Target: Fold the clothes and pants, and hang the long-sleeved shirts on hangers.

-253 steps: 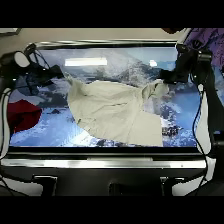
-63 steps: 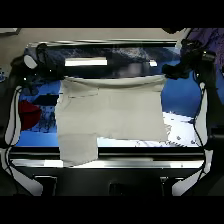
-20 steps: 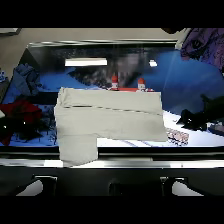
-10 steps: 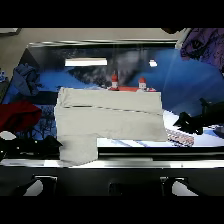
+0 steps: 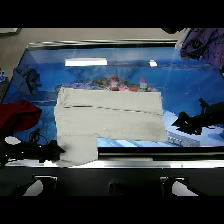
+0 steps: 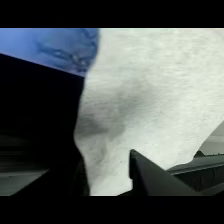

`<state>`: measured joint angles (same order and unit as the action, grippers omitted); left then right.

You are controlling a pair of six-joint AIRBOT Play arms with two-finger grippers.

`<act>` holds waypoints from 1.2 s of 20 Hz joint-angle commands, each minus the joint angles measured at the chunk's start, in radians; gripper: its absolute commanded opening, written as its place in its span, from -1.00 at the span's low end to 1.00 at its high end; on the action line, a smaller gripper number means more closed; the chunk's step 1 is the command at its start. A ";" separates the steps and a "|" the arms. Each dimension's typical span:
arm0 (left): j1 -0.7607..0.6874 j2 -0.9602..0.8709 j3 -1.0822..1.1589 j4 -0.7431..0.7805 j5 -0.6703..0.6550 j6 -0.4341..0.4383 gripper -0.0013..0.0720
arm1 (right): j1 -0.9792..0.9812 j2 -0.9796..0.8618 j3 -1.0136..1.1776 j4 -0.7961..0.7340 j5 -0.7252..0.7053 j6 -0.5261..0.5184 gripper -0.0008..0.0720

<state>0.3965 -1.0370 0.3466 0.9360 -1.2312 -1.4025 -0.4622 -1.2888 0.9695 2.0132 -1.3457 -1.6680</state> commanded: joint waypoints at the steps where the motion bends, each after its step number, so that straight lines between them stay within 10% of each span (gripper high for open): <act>1: 0.001 -0.001 -0.013 -0.021 -0.008 0.002 -0.90 | -0.001 0.000 -0.029 -0.044 0.001 -0.001 0.01; 16: 0.001 0.000 -0.013 -0.021 -0.008 0.000 -0.90 | 0.000 0.000 -0.322 0.131 0.206 -0.105 0.16; 21: 0.001 0.005 0.010 -0.020 -0.010 0.000 -0.91 | 0.000 0.001 -0.324 0.178 0.270 -0.099 -0.87; 24: 0.007 0.028 0.107 -0.012 -0.027 -0.057 -0.91 | 0.000 0.029 -0.319 0.153 0.200 -0.045 -0.88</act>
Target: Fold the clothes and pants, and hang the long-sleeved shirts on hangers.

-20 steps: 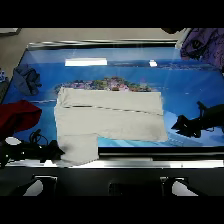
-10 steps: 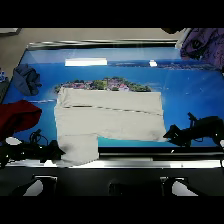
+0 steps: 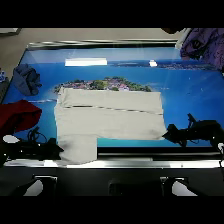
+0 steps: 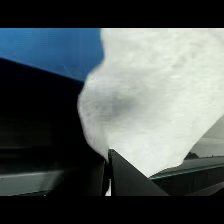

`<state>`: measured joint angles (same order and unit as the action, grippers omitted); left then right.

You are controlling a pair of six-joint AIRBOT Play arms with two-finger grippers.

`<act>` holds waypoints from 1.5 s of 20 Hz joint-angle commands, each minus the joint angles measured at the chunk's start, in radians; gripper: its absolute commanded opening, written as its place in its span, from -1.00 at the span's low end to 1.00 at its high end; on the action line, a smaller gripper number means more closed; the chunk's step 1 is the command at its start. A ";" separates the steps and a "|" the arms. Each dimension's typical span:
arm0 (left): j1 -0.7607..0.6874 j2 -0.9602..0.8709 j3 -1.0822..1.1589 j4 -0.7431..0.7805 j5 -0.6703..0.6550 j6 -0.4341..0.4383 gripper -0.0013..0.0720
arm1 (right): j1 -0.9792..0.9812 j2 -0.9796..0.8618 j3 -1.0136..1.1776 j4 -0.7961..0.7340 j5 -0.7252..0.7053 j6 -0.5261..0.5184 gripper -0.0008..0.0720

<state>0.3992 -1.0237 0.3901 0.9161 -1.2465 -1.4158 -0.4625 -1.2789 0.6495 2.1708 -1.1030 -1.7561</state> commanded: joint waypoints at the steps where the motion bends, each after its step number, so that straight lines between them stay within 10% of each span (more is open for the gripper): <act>1: 0.004 0.023 0.103 0.011 -0.035 -0.055 -0.91 | 0.001 0.039 0.002 -0.026 -0.076 0.072 -0.88; 7: 0.002 0.232 0.215 0.217 -0.277 -0.221 -0.91 | 0.001 0.269 0.002 -0.224 -0.348 0.214 -0.88; 13: -0.042 0.388 0.253 0.114 -0.328 -0.234 -0.91 | 0.001 0.452 0.024 -0.217 -0.443 0.259 -0.88; 23: -0.280 -0.169 0.661 0.077 0.052 -0.207 -0.91 | 0.100 0.082 0.336 -0.114 -0.103 0.135 -0.88; 30: -0.302 -0.536 0.993 0.067 0.100 -0.188 -0.91 | 0.231 -0.129 0.493 -0.242 0.111 0.283 -0.88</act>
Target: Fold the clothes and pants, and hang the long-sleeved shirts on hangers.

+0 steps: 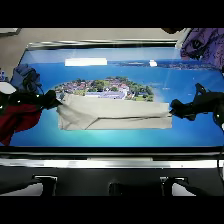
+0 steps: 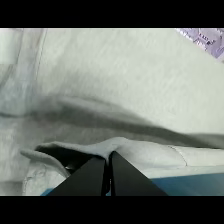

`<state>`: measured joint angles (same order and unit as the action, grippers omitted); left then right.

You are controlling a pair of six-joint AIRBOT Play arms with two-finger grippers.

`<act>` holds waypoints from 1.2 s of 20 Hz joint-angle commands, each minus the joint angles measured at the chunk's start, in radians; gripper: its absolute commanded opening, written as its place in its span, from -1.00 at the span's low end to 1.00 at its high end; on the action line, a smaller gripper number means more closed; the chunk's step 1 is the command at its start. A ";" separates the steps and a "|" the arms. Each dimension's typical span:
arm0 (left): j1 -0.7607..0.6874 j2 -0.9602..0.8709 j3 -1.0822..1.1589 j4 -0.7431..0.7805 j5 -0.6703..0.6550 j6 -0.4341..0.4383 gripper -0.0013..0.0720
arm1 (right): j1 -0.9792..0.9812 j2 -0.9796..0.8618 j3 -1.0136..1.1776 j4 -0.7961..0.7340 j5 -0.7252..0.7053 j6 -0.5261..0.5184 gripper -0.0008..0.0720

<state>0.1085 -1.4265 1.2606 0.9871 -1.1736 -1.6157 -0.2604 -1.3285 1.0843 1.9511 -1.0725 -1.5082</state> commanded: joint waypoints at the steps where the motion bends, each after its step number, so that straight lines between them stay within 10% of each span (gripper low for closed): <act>1: -0.012 -0.173 0.161 -0.005 0.027 0.011 -0.91 | 0.029 -0.103 0.067 -0.020 0.092 0.035 -0.88; 12: -0.032 -0.423 0.351 -0.037 0.072 0.008 -0.90 | 0.029 -0.232 0.074 0.071 0.176 0.031 -0.84; 16: -0.017 -0.430 0.365 -0.068 0.058 0.007 0.14 | -0.007 -0.233 0.181 0.065 -0.024 0.026 0.13; 24: 0.016 -0.283 0.404 0.160 -0.016 -0.038 0.14 | -0.225 -0.348 0.276 0.233 -0.309 -0.178 0.54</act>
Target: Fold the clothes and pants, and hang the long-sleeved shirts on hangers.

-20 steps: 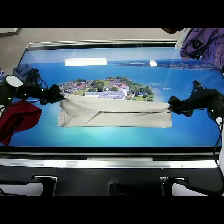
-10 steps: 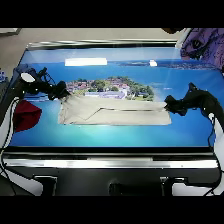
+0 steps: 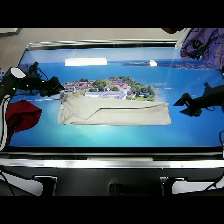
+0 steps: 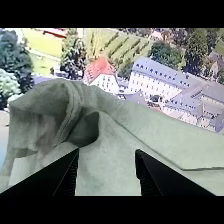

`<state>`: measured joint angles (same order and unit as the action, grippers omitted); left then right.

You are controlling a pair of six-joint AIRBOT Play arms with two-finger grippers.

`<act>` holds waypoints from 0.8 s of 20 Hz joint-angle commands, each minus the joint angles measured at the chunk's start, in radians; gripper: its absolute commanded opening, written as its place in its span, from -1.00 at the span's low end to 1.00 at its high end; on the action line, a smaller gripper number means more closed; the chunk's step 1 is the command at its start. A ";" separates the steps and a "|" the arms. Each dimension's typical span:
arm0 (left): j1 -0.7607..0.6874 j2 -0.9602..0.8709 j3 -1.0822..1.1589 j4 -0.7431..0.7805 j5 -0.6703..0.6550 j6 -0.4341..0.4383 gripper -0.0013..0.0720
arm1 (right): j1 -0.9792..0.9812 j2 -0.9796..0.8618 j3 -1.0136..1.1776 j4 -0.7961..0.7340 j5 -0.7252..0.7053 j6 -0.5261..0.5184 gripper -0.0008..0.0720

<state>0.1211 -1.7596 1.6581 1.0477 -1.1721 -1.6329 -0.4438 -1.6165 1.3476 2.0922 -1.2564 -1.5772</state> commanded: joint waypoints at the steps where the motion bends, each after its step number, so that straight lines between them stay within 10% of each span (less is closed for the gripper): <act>1: 0.000 0.070 0.006 0.130 -0.018 -0.029 0.14 | -0.034 -0.094 0.013 0.116 -0.143 -0.134 0.64; 6: -0.015 0.137 0.007 0.177 -0.018 -0.029 0.14 | 0.049 -0.193 0.013 0.160 -0.105 -0.166 0.66; 11: -0.056 0.145 0.006 0.176 -0.016 -0.028 0.14 | 0.124 -0.163 0.014 0.159 -0.030 -0.161 -0.88; 16: -0.163 0.121 0.006 0.175 0.003 -0.042 -0.05 | 0.123 -0.006 0.014 0.039 -0.019 -0.079 -0.87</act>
<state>0.0135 -1.6276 1.6638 1.2221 -1.1770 -1.6623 -0.3267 -1.6939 1.3605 2.1960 -1.2938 -1.7000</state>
